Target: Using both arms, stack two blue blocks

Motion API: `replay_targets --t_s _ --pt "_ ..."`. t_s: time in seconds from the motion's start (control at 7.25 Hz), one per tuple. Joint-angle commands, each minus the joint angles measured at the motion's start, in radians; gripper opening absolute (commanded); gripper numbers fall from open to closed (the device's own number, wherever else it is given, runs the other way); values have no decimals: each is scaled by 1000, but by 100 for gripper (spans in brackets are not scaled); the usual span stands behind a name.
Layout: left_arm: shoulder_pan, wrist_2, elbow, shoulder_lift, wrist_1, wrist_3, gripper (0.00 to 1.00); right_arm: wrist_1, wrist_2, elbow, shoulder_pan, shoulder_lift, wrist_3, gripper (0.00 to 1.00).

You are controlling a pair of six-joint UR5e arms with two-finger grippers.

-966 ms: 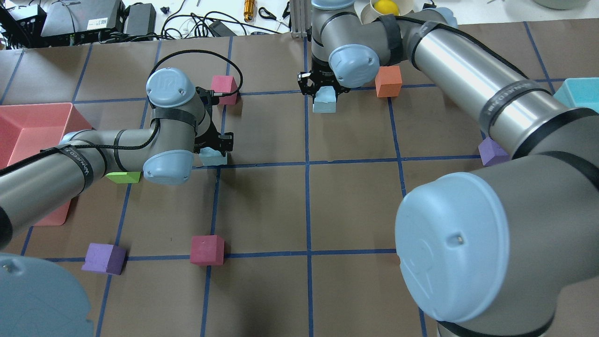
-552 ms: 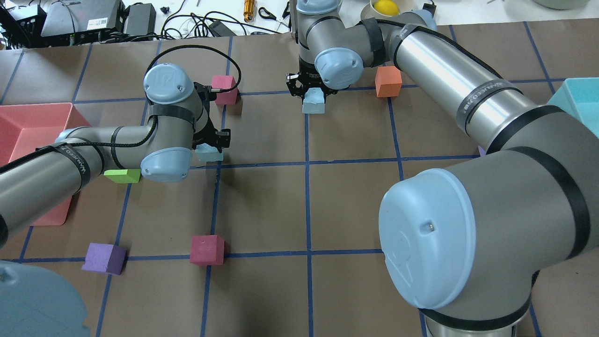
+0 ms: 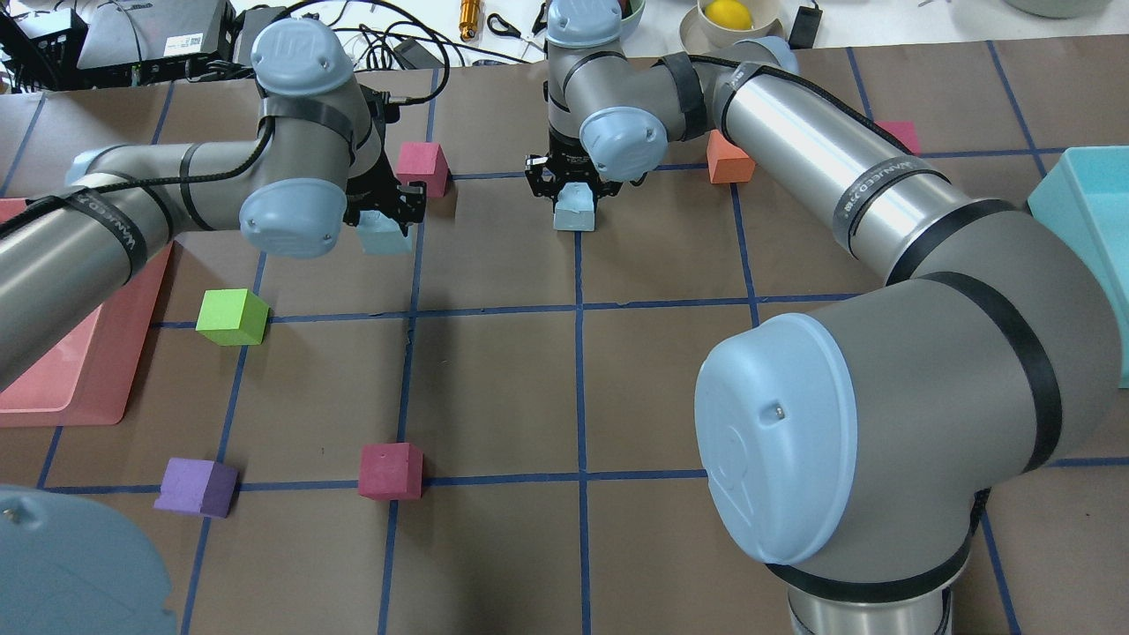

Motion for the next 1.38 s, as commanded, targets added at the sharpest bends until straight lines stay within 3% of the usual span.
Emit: replay_targets --t_s 0.0,0.28,0.69,0.97,1.1,1.24 --pt "-20 -4 73 -5 -40 -1 0 3 -7 2 0 -4 4 100" --pt "-40 -8 99 -23 -45 -2 0 40 -10 -1 -3 -36 0 100" --pt "-72 -10 116 -42 -43 -48 0 248 -8 10 -131 -218 -8 100" --pt "-127 -43 182 -86 -46 -143 0 418 -17 16 -226 -335 -197 100" --pt "-160 -45 229 -129 -46 -191 0 452 -75 67 -252 -402 -219 100" --pt "-184 -45 321 -181 -49 -234 0 450 -109 180 -277 -482 -264 100"
